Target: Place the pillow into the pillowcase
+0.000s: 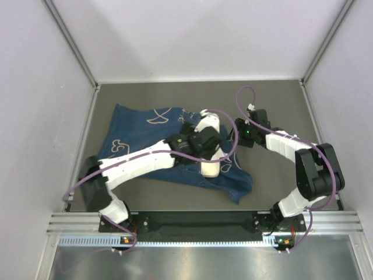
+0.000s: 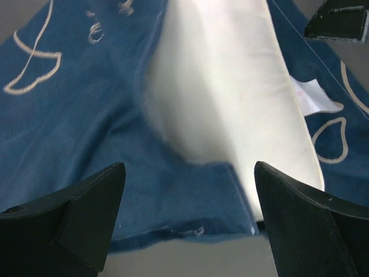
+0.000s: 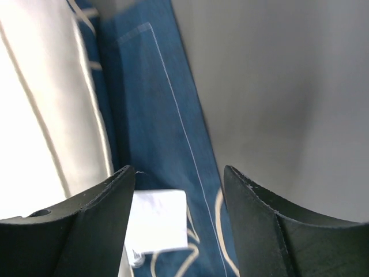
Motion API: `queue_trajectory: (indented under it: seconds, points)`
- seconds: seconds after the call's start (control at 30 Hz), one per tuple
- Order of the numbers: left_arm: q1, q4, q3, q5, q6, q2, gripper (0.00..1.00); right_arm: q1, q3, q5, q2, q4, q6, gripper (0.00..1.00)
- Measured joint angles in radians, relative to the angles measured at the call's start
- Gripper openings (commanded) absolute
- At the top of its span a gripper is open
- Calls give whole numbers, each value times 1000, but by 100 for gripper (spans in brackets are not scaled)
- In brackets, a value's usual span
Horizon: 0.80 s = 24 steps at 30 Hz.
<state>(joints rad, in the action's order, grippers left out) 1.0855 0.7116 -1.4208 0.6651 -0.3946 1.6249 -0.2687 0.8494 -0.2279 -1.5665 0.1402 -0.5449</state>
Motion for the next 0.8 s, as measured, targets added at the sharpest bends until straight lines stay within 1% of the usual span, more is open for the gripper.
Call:
queue_trajectory:
  seconds: [0.17,0.3,0.4,0.5,0.53,0.57,0.7,0.73,0.77,0.8]
  points:
    - [0,-29,233,-11,-76,-305,98,-27,49,19,-78,-28,3,61]
    - [0,-64,348,-26,-111,-528,98,-47,57,41,-124,-43,0,58]
    - [0,-72,373,-43,-130,-617,98,-66,76,72,-145,-45,-3,54]
    - [0,-74,383,-51,-137,-651,98,-90,93,104,-161,-50,-9,50]
    - [0,-74,390,-53,-137,-660,98,-101,100,118,-167,-50,-10,45]
    - [0,-73,398,-55,-139,-668,98,-114,108,130,-176,-51,-10,42]
    - [0,-66,436,-64,-144,-713,98,-149,122,161,-201,-66,-23,19]
    - [0,-65,442,-66,-146,-725,98,-150,122,166,-204,-68,-26,3]
    - [0,-62,446,-67,-148,-735,98,-150,122,173,-205,-67,-26,0]
    - [0,-60,446,-69,-150,-741,98,-145,122,173,-208,-64,-34,0]
